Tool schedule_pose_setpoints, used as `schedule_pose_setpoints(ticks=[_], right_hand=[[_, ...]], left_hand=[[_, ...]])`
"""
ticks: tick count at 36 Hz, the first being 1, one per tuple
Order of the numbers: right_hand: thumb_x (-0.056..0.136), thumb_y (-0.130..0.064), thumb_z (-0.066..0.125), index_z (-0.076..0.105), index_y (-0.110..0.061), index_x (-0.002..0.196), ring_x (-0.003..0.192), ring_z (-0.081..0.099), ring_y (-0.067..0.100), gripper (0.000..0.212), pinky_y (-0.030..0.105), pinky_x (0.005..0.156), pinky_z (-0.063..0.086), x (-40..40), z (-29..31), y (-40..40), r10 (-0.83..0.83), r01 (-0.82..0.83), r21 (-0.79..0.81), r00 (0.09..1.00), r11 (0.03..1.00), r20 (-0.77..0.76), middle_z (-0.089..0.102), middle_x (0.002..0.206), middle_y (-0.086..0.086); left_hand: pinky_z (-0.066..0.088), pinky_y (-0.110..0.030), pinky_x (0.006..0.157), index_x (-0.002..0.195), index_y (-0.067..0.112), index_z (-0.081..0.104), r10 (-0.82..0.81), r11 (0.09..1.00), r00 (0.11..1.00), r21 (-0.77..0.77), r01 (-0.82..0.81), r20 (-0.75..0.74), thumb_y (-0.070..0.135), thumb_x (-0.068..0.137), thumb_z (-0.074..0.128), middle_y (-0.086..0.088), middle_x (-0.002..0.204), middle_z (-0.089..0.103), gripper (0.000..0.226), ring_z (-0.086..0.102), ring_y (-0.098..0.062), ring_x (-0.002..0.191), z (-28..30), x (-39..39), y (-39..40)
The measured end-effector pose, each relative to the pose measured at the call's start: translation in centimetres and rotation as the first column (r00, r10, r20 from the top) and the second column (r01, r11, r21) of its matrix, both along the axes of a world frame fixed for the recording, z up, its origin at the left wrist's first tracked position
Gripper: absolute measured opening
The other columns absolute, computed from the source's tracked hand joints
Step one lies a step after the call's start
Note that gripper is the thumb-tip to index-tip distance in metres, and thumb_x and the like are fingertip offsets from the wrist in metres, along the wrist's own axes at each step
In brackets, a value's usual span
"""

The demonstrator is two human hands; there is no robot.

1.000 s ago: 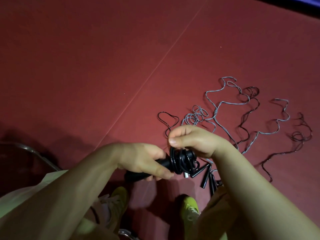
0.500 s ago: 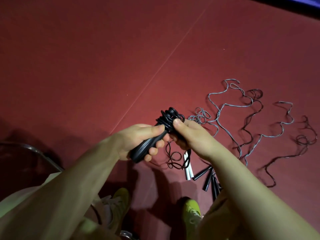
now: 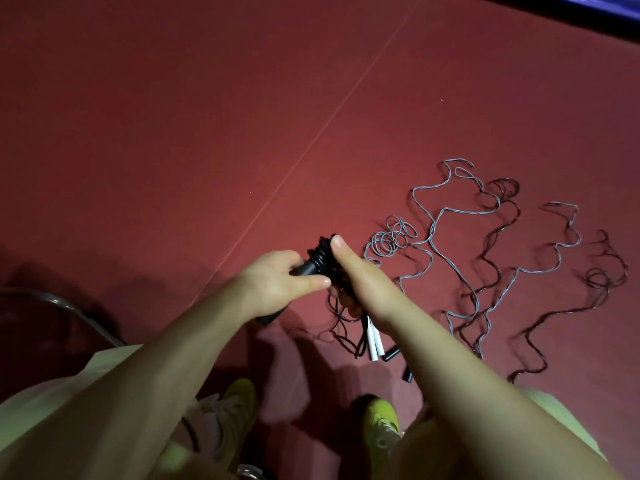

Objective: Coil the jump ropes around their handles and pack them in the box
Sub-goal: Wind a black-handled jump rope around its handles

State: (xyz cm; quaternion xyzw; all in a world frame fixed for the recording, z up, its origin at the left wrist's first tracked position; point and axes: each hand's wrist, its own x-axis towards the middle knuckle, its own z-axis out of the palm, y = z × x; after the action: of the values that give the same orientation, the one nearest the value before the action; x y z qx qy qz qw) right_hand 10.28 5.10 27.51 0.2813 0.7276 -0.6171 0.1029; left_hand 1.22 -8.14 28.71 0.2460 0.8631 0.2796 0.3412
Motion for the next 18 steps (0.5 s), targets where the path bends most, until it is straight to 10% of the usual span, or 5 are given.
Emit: schedule_pose_setpoints(ticks=[9,14,18], right_hand=[[0.087,-0.058,0.05,0.05,-0.017,0.068,0.04,0.03,0.011,0.045,0.024,0.045,0.021,-0.3,0.2,-0.1,-0.118,0.119,-0.083,0.993,0.989,0.012,0.04,0.041,-0.011],[0.071,-0.051,0.048,0.04,-0.02,0.063,0.042,0.022,0.009,0.033,0.027,0.047,0.013,-0.2,0.1,0.3,-0.158,0.133,-0.205,0.981,0.97,-0.11,0.034,0.046,-0.009],[0.061,-0.056,0.053,0.049,-0.005,0.081,0.045,0.027,0.011,0.054,0.025,0.044,0.018,0.1,-0.5,0.8,-0.119,0.029,-0.315,0.955,0.949,-0.27,0.035,0.051,0.0]], left_hand=[[0.042,-0.035,0.065,0.082,0.022,0.052,-0.055,0.998,0.979,-0.017,0.053,-0.195,0.058,0.072,0.069,0.006,0.073,0.055,0.041,0.053,-0.015,0.067,-0.1,0.7,-0.2],[0.038,-0.034,0.065,0.075,0.018,0.054,-0.04,0.985,0.951,0.171,-0.014,0.306,0.052,0.059,0.07,-0.002,0.067,0.055,0.041,0.05,-0.018,0.061,0.6,0.3,-0.2],[0.054,-0.034,0.064,0.092,0.006,0.067,-0.082,0.942,0.558,0.247,-0.227,0.826,0.057,0.076,0.056,-0.013,0.079,0.07,0.055,0.067,-0.026,0.068,0.9,0.6,-0.6]])
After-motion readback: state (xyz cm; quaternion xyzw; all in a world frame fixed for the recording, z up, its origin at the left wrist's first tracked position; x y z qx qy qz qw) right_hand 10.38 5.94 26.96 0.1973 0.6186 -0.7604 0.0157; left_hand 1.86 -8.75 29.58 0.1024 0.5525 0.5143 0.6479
